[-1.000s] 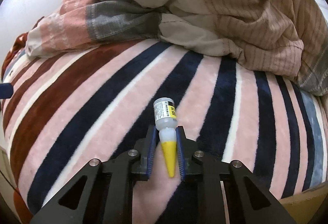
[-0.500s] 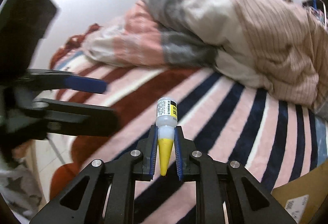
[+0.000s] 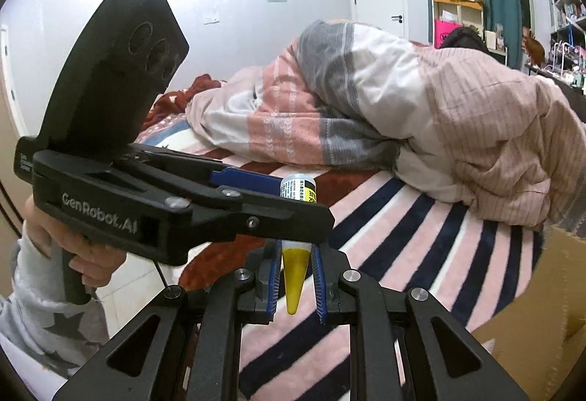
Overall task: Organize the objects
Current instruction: 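Carry the glue tube into the cardboard box and release it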
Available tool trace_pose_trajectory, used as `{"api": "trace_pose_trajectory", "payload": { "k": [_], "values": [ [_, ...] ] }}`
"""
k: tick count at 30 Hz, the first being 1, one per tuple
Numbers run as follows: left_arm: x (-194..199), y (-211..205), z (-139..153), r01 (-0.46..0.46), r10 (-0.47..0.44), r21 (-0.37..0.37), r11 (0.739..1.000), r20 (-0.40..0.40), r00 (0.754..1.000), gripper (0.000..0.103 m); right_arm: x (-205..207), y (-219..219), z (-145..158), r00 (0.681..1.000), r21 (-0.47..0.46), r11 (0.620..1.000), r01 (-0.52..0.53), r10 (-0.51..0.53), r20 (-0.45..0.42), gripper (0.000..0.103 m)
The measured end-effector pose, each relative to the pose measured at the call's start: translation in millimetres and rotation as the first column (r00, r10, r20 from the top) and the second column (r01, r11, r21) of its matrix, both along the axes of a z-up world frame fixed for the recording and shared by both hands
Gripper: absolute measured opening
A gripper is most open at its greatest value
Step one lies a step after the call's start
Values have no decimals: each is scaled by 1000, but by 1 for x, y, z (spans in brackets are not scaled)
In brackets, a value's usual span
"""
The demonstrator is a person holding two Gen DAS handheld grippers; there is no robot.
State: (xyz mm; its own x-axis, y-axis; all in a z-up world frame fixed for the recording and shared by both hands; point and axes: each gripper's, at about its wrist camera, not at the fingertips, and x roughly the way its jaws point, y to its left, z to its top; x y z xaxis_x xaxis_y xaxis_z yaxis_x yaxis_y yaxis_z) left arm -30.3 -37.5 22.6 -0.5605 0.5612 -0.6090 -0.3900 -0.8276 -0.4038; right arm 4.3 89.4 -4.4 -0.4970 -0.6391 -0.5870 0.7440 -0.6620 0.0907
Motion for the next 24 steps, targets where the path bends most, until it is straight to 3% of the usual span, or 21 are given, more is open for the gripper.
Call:
{"api": "trace_pose_trajectory", "payload": {
  "k": [4, 13, 24],
  "values": [
    [2, 23, 14, 32, -32, -11, 999, -24, 999, 35, 5, 21, 12, 999, -3, 1000, 28, -28, -17, 11],
    [-8, 105, 37, 119, -122, -59, 991, -53, 991, 34, 0, 99, 31, 993, -48, 992, 118, -119, -9, 11],
    [-35, 209, 34, 240, -243, -128, 962, -13, 970, 33, -17, 194, 24, 970, -69, 968, 241, -238, 47, 11]
  ]
}}
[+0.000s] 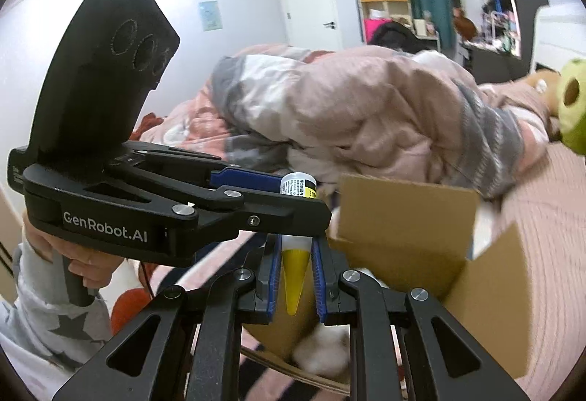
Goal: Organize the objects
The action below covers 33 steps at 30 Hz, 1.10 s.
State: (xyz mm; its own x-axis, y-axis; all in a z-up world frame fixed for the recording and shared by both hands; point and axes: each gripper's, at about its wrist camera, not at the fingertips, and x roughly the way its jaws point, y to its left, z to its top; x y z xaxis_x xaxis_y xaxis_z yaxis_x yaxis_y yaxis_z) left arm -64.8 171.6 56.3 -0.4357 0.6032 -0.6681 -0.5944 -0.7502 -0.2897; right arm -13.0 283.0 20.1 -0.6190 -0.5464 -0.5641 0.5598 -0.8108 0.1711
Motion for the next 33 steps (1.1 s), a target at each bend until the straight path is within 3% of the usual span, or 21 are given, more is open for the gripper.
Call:
{"api": "trace_pose_trajectory", "payload": {
  "k": [7, 14, 17, 18, 19, 21, 26, 33],
  "values": [
    [-17, 27, -14, 31, -30, -29, 999, 31, 999, 33, -14, 26, -11, 998, 4, 1000, 27, -27, 48, 11],
    [-27, 31, -26, 15, -12, -66, 998, 52, 999, 34, -24, 25, -23, 996, 29, 999, 14, -17, 85, 12],
    [-28, 29, -26, -1, 5, -76, 997, 49, 999, 46, -26, 23, -27, 994, 45, 999, 16, -21, 103, 12],
    [-28, 28, -24, -11, 14, -79, 997, 45, 999, 56, -27, 22, -29, 994, 49, 999, 19, -24, 106, 18],
    [-27, 26, -23, -19, 22, -76, 997, 40, 999, 65, -28, 22, -30, 993, 60, 998, 26, -33, 109, 30],
    [-26, 22, -20, -30, 32, -72, 997, 31, 999, 72, -26, 21, -30, 994, 77, 996, 42, -49, 100, 43],
    [-18, 17, -12, -53, 54, -80, 995, 9, 999, 81, -23, 22, -28, 994, 84, 995, 51, -59, 97, 47],
    [6, 2, 6, -112, 108, -86, 990, -55, 993, 90, -6, 19, -11, 994, 127, 986, 111, -111, -6, 74]
  ]
}}
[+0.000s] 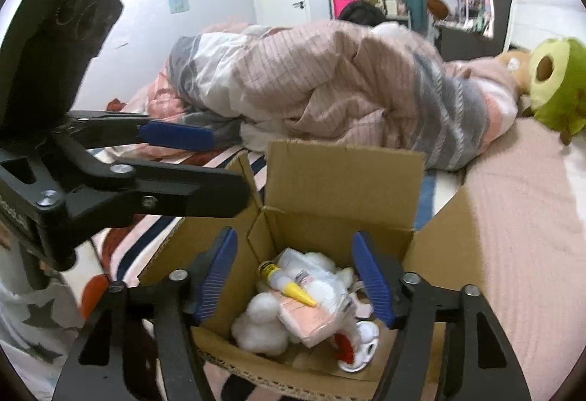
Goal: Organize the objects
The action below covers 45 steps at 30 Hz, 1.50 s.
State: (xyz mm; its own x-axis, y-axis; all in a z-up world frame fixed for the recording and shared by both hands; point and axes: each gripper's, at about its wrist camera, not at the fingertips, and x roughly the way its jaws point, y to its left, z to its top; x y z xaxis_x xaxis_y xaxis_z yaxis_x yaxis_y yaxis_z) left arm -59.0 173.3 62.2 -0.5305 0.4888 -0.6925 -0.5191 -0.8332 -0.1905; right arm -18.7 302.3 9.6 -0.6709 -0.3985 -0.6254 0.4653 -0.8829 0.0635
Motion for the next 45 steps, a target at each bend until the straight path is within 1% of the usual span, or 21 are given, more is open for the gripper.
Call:
{"api": "trace_pose_trajectory", "payload": {
  "k": [3, 5, 7, 13, 17, 20, 22, 24, 31, 38, 45],
  "values": [
    [14, -12, 10, -37, 38, 17, 999, -43, 998, 99, 9, -1, 10, 999, 15, 1000, 13, -12, -47, 84],
    [23, -21, 16, -61, 63, 32, 998, -69, 996, 101, 15, -2, 17, 997, 15, 1000, 17, -16, -79, 88],
    [32, -30, 22, -86, 90, 45, 995, -93, 992, 101, 22, -4, 23, 994, 19, 1000, 25, -22, -110, 94],
    [54, -52, 29, -173, 179, 51, 984, -156, 971, 102, 41, -12, 34, 971, 33, 996, 83, -74, -226, 102],
    [64, -65, 24, -234, 243, 74, 970, -173, 954, 102, 48, -16, 34, 953, 14, 993, 117, -108, -283, 103],
    [69, -74, 19, -284, 294, 83, 955, -183, 938, 102, 47, -18, 31, 953, 10, 990, 143, -134, -271, 103],
    [71, -77, 15, -315, 324, 74, 946, -207, 923, 102, 46, -19, 29, 956, -11, 990, 143, -141, -257, 103],
    [73, -79, 11, -334, 338, 58, 941, -228, 913, 102, 45, -20, 27, 959, -13, 989, 145, -144, -246, 103],
    [73, -81, 3, -363, 361, 40, 931, -254, 897, 102, 46, -23, 18, 967, 17, 987, 157, -150, -208, 103],
    [75, -77, 1, -361, 356, 34, 932, -266, 896, 102, 47, -22, 15, 970, 23, 984, 176, -169, -177, 103],
    [77, -76, 1, -365, 359, 31, 931, -271, 893, 102, 48, -23, 14, 971, 27, 984, 175, -168, -170, 103]
  ]
}}
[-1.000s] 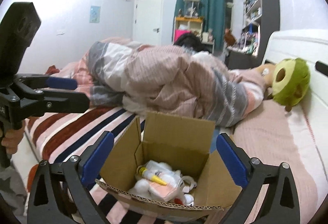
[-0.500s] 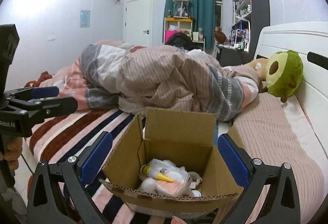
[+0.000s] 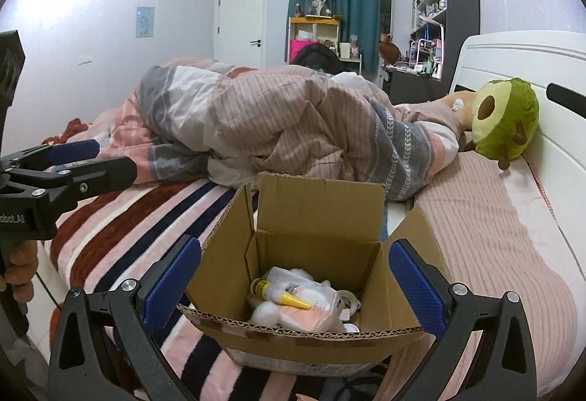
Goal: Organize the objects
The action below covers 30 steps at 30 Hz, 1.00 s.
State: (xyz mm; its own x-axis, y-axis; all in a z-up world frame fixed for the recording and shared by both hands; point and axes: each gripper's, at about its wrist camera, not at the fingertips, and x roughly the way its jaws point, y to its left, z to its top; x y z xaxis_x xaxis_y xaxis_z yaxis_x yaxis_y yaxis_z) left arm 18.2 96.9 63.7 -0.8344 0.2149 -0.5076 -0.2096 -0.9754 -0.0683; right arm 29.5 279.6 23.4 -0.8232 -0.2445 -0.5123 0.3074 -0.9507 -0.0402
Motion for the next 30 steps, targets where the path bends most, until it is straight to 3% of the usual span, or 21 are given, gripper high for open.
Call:
{"api": "trace_pose_trajectory", "payload": {
  "k": [30],
  "values": [
    [-3, -4, -7, -28, 29, -15, 999, 48, 998, 102, 1, -8, -3, 999, -32, 999, -13, 14, 46, 103]
  ]
}}
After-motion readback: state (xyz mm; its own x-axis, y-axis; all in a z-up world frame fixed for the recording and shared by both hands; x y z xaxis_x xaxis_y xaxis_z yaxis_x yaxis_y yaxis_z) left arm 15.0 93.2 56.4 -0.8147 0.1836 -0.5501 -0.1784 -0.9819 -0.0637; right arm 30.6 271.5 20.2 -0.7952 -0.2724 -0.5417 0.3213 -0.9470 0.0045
